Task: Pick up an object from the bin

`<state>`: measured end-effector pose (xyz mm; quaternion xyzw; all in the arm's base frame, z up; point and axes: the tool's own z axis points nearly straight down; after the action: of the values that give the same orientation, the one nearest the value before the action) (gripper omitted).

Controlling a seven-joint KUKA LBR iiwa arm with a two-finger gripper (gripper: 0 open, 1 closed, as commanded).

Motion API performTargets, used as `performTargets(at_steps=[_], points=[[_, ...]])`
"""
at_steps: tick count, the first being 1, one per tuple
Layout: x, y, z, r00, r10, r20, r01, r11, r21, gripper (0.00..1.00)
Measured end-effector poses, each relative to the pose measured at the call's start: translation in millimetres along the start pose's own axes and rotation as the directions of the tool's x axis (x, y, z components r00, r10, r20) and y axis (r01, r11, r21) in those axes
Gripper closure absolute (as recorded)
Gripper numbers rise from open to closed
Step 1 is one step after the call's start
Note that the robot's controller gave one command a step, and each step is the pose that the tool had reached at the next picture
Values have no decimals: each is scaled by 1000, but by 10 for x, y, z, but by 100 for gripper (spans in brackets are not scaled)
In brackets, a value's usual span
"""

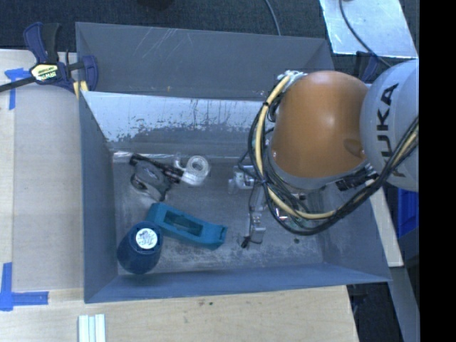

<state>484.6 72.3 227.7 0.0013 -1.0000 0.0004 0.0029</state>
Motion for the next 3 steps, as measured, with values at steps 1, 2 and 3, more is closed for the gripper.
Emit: performTargets(at_steps=[1, 2, 3], points=[[-17, 0, -40, 1000, 3, 9, -3, 1000, -2, 0], [-169, 643, 1330, 998, -66, 12, 66, 998, -2, 0], [-323, 887, 635, 991, -130, 32, 130, 992, -1, 0]])
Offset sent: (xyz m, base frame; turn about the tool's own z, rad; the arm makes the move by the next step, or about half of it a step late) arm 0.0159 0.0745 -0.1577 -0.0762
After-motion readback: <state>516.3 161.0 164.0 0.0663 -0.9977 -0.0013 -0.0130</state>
